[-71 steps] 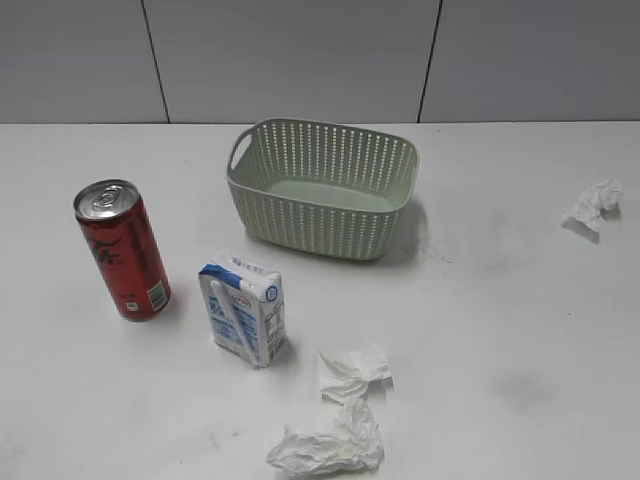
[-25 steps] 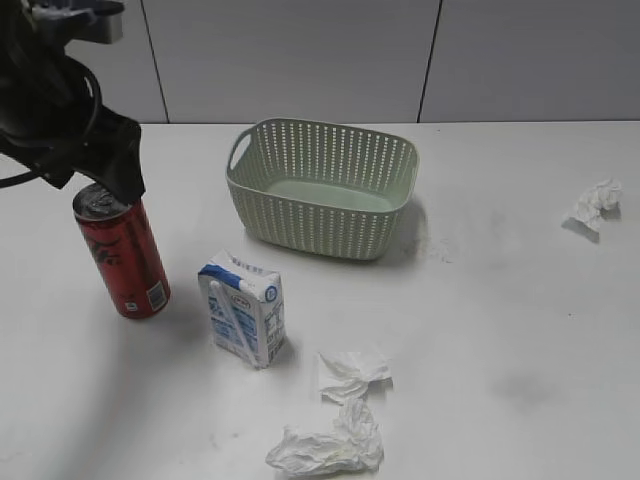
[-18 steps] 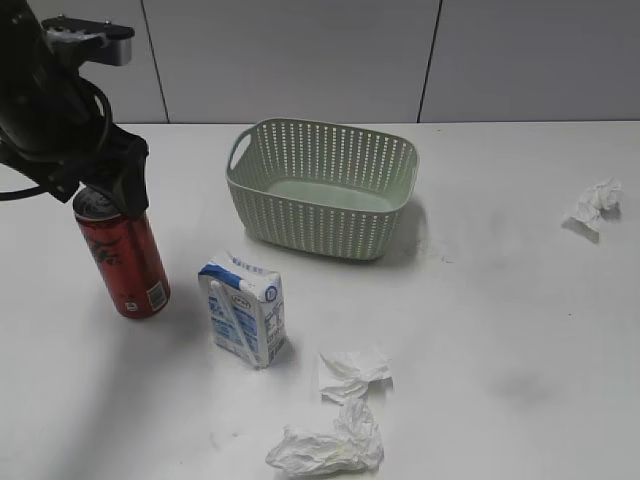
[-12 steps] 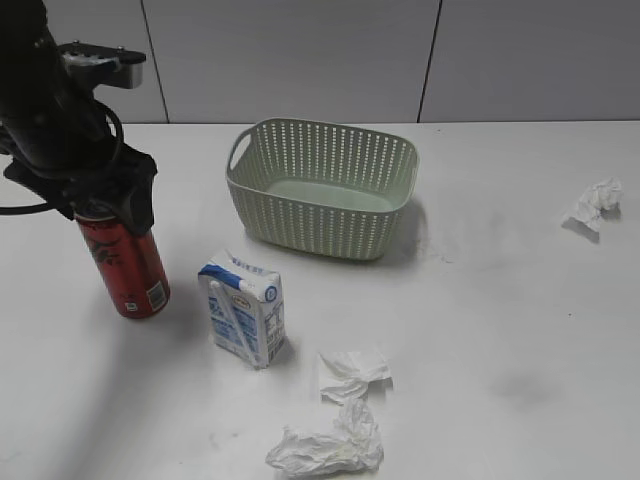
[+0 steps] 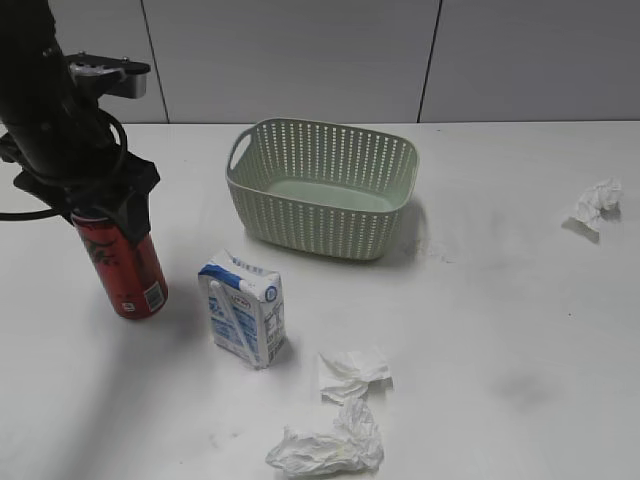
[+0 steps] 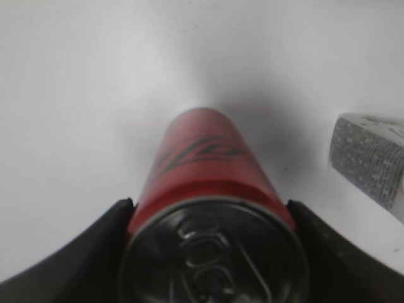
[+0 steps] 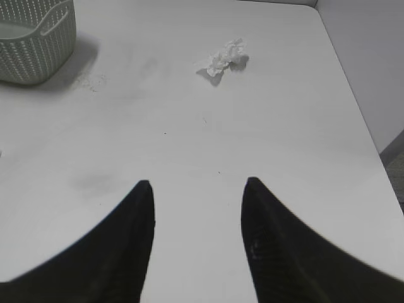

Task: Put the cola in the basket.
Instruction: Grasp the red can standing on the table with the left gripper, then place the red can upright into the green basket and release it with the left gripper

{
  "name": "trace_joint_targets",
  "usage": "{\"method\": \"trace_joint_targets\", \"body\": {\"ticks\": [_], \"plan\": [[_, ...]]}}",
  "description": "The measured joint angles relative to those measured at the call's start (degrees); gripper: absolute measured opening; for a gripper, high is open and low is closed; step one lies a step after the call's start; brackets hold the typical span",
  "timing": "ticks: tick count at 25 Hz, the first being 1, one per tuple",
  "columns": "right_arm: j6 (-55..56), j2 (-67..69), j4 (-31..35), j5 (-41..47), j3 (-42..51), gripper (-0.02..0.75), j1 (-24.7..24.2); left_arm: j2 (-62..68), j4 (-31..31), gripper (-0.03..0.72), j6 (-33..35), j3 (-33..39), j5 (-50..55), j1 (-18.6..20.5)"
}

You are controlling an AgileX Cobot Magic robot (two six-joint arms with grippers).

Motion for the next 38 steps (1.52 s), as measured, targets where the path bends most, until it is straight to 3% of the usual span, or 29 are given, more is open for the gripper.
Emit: {"method": "trace_joint_targets", "body": {"ticks": [11,17,23,30,34,38], "plan": [[0.00,0.00,0.00,0.00,0.00,0.349,0.00,0.54,1.67,0.529,0.00,-2.46,4.51,0.00],[0.00,0.00,0.00,0.00,0.00,0.349,0.00,0.77,5.08,0.529,0.00,-18.16,8.98,0.00],[0.00,0.00,0.00,0.00,0.00,0.348,0.00,0.85,4.71,0.529,0.00,-33.43,9.23,-0.33],[0.00,0.00,0.00,0.00,0.00,0.348,0.00,7.29,3.47,0.529,0.00,-44.51,9.97,-7.67],[0.00,0.00,0.00,0.00,0.00,0.349,0.00,14.69,2.93,0.529,0.00,-47.14,9.58,-12.74],[0.00,0.00,0.00,0.00,0.00,0.349,0.00,21.67,2.20,0.529,0.00,-47.74,7.97,-15.00]]}}
